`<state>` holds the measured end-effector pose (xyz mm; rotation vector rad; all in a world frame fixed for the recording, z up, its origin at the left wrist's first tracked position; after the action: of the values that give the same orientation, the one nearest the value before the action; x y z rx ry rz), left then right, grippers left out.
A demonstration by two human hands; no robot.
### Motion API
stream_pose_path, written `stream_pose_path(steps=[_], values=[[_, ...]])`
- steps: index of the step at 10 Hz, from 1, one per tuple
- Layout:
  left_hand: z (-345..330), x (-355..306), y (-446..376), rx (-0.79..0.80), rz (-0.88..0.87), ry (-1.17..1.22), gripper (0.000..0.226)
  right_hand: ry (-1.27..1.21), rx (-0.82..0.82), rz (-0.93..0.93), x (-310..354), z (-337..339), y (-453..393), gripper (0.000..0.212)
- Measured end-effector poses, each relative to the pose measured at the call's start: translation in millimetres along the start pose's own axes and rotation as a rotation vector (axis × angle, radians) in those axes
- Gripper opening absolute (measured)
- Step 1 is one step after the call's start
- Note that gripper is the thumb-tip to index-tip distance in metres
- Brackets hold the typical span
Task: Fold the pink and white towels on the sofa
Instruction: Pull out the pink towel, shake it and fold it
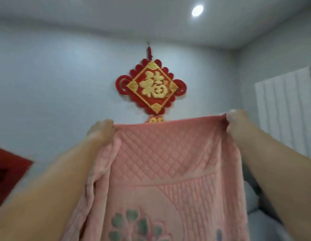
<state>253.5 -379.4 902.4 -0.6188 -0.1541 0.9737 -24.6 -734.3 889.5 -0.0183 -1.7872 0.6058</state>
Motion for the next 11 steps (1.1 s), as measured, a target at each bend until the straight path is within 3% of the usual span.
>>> stream_pose_path(steps=[1,2,3,4,5,6,7,8,9,10,11], values=[[-32.7,-63.9,-7.4,0.059,-0.105,0.058,0.026,-0.031,-0.081,-0.145,-27.0,46.3,-16.9,0.033],[48.8,-151.9,-44.2,-0.411,-0.255,0.196,0.030,-0.156,-0.197,0.116,83.4,111.1,-29.9,0.036],[191.5,-216.0,-74.3,-0.775,-0.308,0.527,0.028,-0.289,-0.269,0.472,233.7,169.8,-7.4,0.033],[270.5,-241.6,-82.7,-0.810,-0.420,0.697,0.025,-0.402,-0.135,0.634,301.3,204.3,41.9,0.042],[269.0,-256.6,-69.9,-0.779,-0.531,0.722,0.037,-0.387,-0.120,0.647,309.4,219.3,79.8,0.035],[202.6,-271.4,-53.8,-0.678,-0.589,0.771,0.039,-0.390,-0.220,0.587,275.8,234.2,97.4,0.020],[99.4,-282.1,-12.5,-0.504,-0.677,0.826,0.040,-0.355,-0.374,0.429,201.5,267.6,107.4,0.021],[-31.3,-278.8,51.3,-0.198,-0.794,0.827,0.045,-0.406,-0.521,0.230,90.1,295.9,141.6,0.029],[-172.9,-256.3,153.6,0.289,-1.018,0.666,0.046,-0.444,-0.593,0.054,-32.1,316.7,187.9,0.028],[-301.4,-218.2,268.6,0.660,-1.194,0.437,0.072,0.114,-0.698,-0.309,-143.0,345.1,235.7,0.037],[-393.9,-161.1,363.6,0.903,-1.047,0.453,0.040,0.534,-0.635,-0.696,-242.9,372.2,293.6,0.046]])
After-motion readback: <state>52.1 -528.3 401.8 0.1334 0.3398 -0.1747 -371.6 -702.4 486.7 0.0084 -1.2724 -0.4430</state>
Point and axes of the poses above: each hand's wrist, its own y-axis away from the middle knuckle, its own z-axis out of the back of the hand, x = y × z, the point moved 3 cm from there along -y, towards the middle knuckle, and after that the axes turned 7 degrees about x, right-handed, at the moved point
